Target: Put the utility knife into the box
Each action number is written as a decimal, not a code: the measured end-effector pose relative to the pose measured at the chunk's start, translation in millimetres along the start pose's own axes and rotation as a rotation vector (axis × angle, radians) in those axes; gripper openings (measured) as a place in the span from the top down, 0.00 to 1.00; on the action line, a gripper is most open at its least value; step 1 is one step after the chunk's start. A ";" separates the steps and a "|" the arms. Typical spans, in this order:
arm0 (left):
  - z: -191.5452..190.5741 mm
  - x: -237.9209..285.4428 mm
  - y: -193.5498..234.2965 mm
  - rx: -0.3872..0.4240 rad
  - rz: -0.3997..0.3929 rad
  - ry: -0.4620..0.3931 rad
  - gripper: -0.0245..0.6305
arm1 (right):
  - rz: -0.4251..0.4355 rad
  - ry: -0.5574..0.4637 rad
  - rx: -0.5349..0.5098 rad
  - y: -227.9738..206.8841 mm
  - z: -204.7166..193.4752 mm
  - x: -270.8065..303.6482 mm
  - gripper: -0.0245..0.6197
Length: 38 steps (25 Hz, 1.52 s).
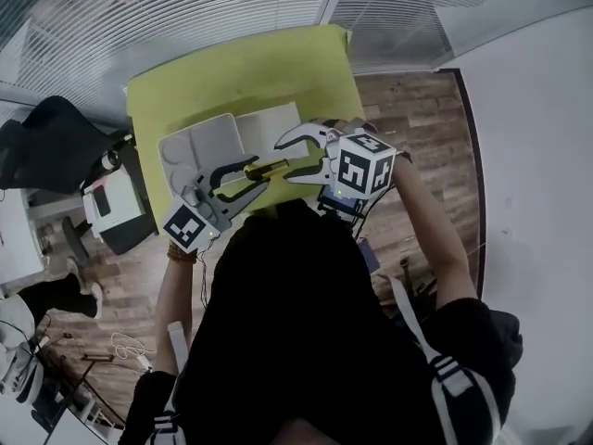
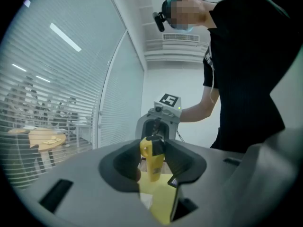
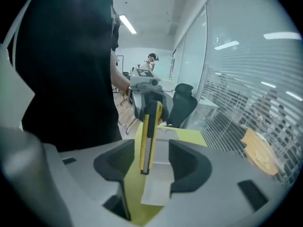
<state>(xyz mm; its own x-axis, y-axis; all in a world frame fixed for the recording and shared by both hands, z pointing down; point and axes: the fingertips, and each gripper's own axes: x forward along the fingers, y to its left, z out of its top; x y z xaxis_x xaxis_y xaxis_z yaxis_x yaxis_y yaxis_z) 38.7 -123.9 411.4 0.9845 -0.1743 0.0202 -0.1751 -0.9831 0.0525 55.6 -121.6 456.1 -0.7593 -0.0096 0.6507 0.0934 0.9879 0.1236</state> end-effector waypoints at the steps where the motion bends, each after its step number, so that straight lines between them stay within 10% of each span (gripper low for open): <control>1: 0.7 -0.4 -3.0 -0.003 -0.008 -0.002 0.72 | 0.025 0.004 0.009 4.7 -1.7 4.1 0.60; 18: -0.5 -7.7 -2.8 0.001 0.001 0.002 0.71 | 0.055 0.042 -0.024 10.5 -5.2 37.0 0.78; 23: -15.3 -3.7 -1.4 0.153 -0.001 0.094 0.71 | 0.020 0.109 -0.044 4.1 -19.2 35.8 0.79; 27: -10.2 -10.0 10.6 -0.056 0.110 0.002 0.71 | -0.017 0.139 -0.015 -1.1 -28.0 34.1 0.79; 38: -11.0 -22.1 33.2 -0.007 0.251 0.000 0.70 | -0.142 0.270 -0.024 -19.5 -65.3 29.0 0.79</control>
<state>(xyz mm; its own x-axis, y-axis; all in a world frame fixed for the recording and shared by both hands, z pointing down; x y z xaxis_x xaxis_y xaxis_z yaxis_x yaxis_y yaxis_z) 11.1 -152.1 423.7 0.9100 -0.4133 0.0333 -0.4146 -0.9085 0.0528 73.8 -151.2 521.4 -0.5676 -0.1913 0.8008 0.0162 0.9698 0.2432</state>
